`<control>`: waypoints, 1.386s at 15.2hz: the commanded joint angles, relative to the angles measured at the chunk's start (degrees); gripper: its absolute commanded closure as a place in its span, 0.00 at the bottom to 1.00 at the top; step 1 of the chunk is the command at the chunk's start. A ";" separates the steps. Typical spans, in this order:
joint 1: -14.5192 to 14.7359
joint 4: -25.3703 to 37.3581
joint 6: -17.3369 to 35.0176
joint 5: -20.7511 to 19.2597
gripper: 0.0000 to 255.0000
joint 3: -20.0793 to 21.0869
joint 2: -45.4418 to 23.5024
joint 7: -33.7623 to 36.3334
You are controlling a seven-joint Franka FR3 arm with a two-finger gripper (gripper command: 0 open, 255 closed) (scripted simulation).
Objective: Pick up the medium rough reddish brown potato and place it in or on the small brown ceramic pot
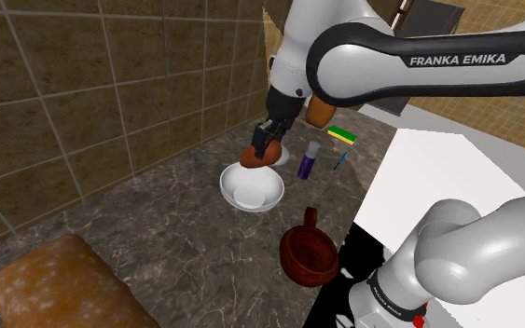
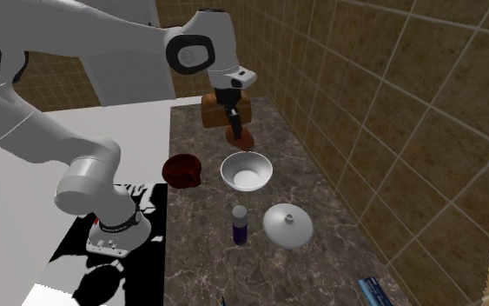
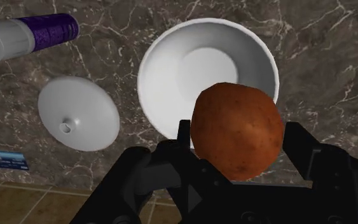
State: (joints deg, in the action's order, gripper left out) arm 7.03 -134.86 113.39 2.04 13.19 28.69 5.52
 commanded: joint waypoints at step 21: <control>11.38 -24.66 -20.29 7.82 1.00 2.25 44.61 5.47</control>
State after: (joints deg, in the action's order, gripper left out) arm 18.31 -158.72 92.50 9.72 15.32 73.09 11.00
